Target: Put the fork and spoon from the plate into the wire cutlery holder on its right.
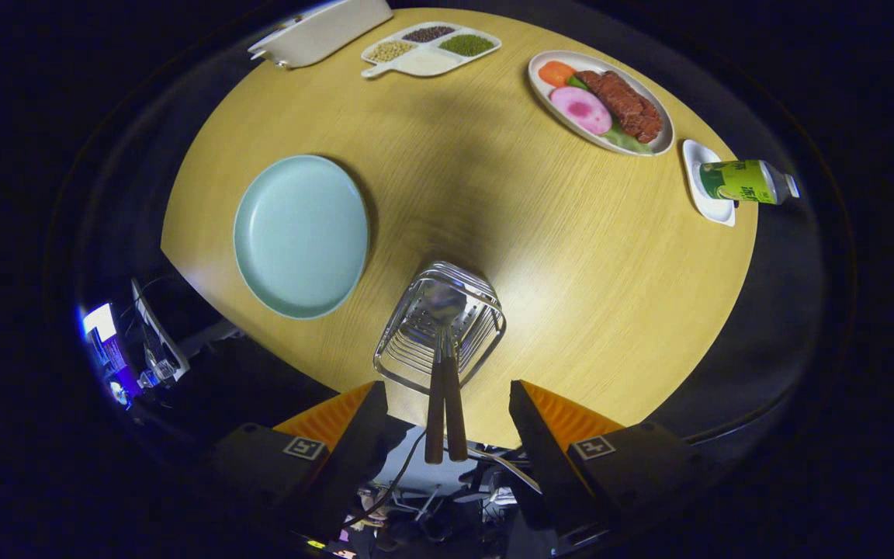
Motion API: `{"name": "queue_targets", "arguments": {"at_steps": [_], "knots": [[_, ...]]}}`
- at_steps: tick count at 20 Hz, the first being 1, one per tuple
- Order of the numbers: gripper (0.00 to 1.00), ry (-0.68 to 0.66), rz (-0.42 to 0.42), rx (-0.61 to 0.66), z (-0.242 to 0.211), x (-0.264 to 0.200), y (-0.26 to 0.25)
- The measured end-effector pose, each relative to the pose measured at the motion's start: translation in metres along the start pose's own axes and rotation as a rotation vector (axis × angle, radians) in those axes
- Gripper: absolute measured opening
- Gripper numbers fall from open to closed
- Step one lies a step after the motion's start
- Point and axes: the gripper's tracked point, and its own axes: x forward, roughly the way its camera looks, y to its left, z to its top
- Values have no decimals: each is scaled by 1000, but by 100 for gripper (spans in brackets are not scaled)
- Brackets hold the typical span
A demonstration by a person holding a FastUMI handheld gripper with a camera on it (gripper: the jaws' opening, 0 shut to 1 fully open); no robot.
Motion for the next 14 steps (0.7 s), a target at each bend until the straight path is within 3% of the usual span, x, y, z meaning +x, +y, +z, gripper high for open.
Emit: {"name": "queue_targets", "arguments": {"at_steps": [6,11,14], "knots": [[97,-425,-30,48,15,-60,-20],[97,-771,-135,110,21,-110,-46],[98,-902,-192,110,13,-133,-54]]}}
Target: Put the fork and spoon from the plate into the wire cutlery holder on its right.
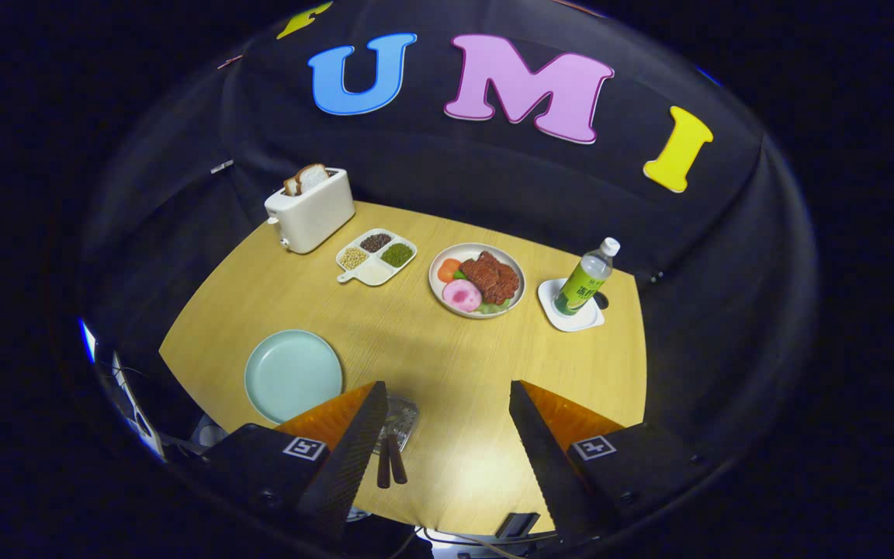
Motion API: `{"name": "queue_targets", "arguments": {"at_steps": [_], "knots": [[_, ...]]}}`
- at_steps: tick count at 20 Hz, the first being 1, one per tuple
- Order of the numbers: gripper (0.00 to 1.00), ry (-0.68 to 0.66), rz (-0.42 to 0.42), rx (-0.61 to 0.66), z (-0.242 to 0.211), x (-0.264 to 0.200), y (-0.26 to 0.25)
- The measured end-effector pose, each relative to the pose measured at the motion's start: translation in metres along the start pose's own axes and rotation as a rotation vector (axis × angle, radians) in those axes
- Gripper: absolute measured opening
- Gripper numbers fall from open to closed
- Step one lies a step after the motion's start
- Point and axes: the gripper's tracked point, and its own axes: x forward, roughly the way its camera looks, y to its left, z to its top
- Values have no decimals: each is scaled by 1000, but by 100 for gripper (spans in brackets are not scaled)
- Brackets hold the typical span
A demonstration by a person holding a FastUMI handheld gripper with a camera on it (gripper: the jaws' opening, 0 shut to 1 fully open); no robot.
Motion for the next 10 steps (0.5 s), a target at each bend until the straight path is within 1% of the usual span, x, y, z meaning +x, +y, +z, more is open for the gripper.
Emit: {"name": "queue_targets", "arguments": {"at_steps": [5,8,10], "knots": [[99,-294,3,6,39,-34,1],[99,-423,21,-16,57,-49,2],[98,-470,20,-35,63,-52,0]]}}
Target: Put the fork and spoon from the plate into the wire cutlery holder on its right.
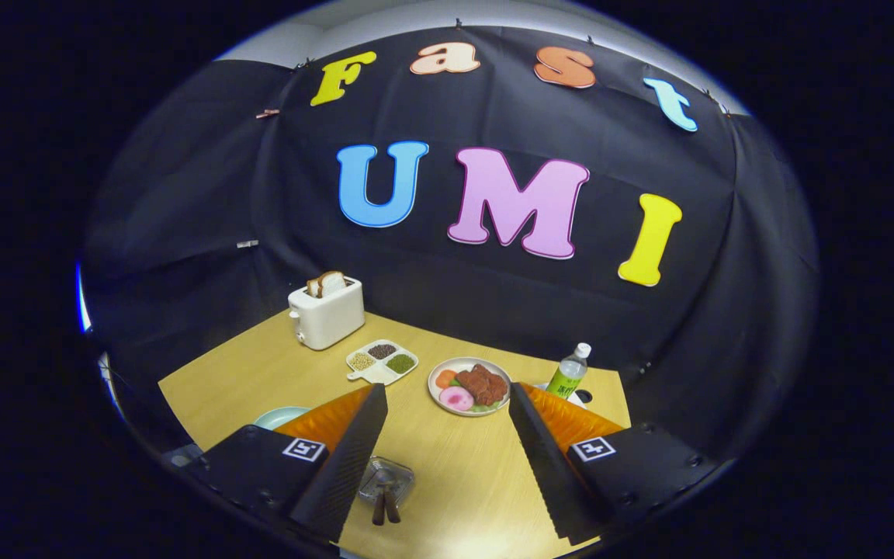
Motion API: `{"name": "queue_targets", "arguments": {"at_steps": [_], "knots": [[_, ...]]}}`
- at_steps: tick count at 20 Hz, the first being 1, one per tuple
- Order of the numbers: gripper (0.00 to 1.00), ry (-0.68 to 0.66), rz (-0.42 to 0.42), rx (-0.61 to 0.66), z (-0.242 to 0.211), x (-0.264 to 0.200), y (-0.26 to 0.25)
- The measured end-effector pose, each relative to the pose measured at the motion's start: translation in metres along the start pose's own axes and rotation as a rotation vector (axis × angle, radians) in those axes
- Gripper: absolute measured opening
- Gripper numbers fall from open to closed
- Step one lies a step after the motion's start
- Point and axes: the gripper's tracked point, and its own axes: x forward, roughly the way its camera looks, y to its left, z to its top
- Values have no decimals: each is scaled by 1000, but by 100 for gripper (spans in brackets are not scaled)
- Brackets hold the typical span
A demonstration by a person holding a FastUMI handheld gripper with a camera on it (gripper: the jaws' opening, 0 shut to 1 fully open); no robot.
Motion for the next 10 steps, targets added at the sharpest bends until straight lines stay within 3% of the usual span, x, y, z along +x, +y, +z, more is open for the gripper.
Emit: {"name": "queue_targets", "arguments": {"at_steps": [5,10], "knots": [[98,-90,44,11,10,-3,7],[98,-79,102,-13,5,2,17]]}}
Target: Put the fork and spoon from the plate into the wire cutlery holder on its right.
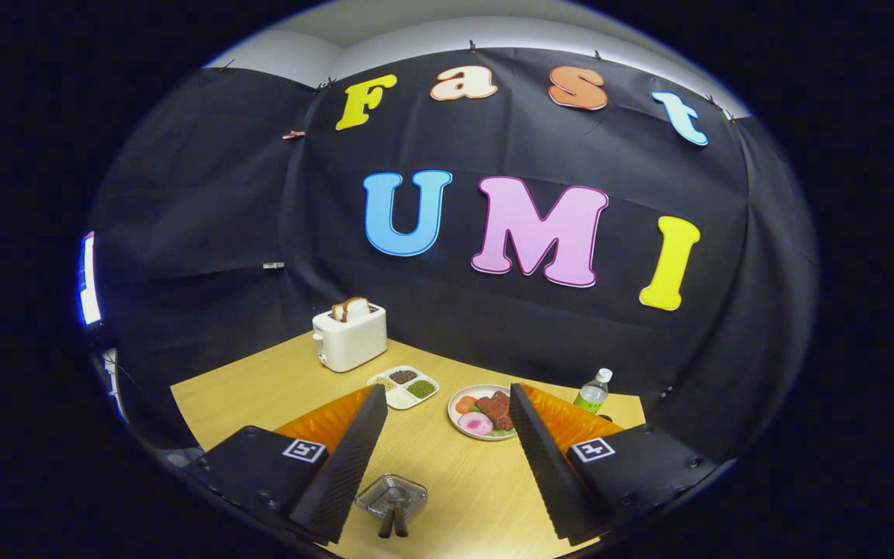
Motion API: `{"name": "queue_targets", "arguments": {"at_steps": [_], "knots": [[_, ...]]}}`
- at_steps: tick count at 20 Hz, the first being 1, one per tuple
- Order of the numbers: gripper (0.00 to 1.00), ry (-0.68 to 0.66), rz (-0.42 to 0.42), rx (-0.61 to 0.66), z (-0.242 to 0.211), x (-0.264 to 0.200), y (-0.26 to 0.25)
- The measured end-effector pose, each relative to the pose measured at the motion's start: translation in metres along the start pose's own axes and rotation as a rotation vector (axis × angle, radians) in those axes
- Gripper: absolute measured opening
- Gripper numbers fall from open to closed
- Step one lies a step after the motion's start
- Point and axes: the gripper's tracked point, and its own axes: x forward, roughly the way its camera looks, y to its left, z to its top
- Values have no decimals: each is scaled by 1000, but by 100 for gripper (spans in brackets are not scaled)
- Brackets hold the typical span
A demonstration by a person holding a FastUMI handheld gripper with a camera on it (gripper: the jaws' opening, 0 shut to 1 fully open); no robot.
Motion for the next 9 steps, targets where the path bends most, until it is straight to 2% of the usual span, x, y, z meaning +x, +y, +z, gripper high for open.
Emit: {"name": "queue_targets", "arguments": {"at_steps": [9], "knots": [[98,-22,20,-36,20,0,5]]}}
